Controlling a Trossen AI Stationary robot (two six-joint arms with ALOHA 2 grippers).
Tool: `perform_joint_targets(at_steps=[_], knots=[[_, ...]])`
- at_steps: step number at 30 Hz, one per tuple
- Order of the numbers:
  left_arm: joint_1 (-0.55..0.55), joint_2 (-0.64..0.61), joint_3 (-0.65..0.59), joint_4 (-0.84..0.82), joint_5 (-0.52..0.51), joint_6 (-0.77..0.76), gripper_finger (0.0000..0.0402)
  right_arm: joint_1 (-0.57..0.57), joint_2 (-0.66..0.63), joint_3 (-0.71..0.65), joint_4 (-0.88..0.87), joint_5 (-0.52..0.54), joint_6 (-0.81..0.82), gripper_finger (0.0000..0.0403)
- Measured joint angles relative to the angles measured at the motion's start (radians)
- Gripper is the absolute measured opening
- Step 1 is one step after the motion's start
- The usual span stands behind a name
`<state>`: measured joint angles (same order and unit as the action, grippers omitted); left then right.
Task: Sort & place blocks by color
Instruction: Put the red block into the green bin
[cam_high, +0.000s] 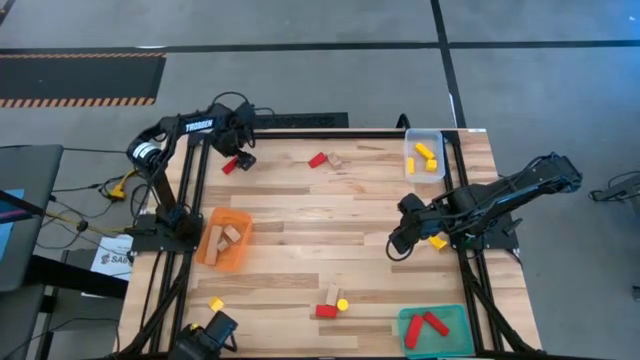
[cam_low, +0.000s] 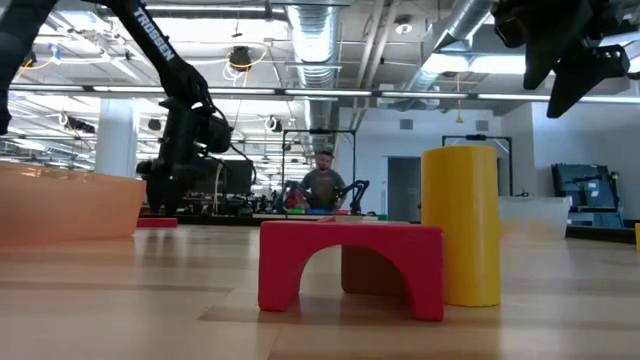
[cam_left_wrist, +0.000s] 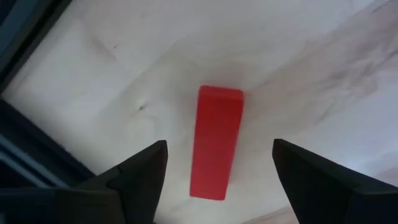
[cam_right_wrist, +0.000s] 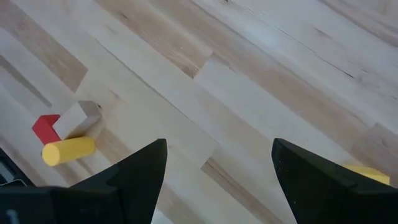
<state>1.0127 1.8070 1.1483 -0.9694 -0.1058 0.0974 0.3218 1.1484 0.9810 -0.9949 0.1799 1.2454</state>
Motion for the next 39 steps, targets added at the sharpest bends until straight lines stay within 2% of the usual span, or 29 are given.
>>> perform_joint_targets(at_steps=[8, 15, 19, 24, 28, 30, 32, 34, 36, 39], knots=[[-0.008, 0.103, 0.063, -0.062, 0.083, -0.005, 0.0253, -0.003, 0.0, 0.0, 0.0, 0.001, -0.023, 0.0311], [-0.052, 0.199, 0.13, -0.134, 0.051, -0.034, 0.0219, 0.01, 0.0, 0.0, 0.0, 0.002, -0.023, 0.0311], [-0.063, 0.205, 0.151, -0.153, 0.053, -0.039, 0.0174, 0.027, 0.0, 0.0, 0.0, 0.002, -0.01, 0.0311], [-0.095, 0.194, 0.19, -0.182, 0.066, -0.031, 0.0072, 0.044, 0.0, 0.0, 0.0, 0.004, -0.008, 0.0311], [-0.146, 0.113, 0.198, -0.118, 0.181, -0.022, 0.0066, 0.045, 0.0, 0.0, 0.0, 0.005, -0.008, 0.0311], [-0.175, 0.054, 0.194, -0.043, 0.283, -0.058, 0.0066, 0.045, 0.0, 0.0, 0.001, 0.01, -0.008, 0.0311], [-0.21, -0.015, 0.182, 0.063, 0.445, -0.122, 0.0066, 0.045, 0.0, 0.0, 0.006, 0.031, -0.013, 0.0311], [-0.258, -0.091, 0.146, 0.245, 0.613, -0.213, 0.0067, 0.045, 0.0, 0.0, 0.027, 0.072, -0.028, 0.0311], [-0.334, -0.168, 0.085, 0.523, 0.736, -0.34, 0.0073, 0.045, 0.003, 0.0, 0.076, 0.129, -0.072, 0.0311], [-0.465, -0.26, -0.046, 1.025, 0.768, -0.588, 0.0077, 0.044, 0.005, 0.0, 0.173, 0.205, -0.191, 0.0311]])
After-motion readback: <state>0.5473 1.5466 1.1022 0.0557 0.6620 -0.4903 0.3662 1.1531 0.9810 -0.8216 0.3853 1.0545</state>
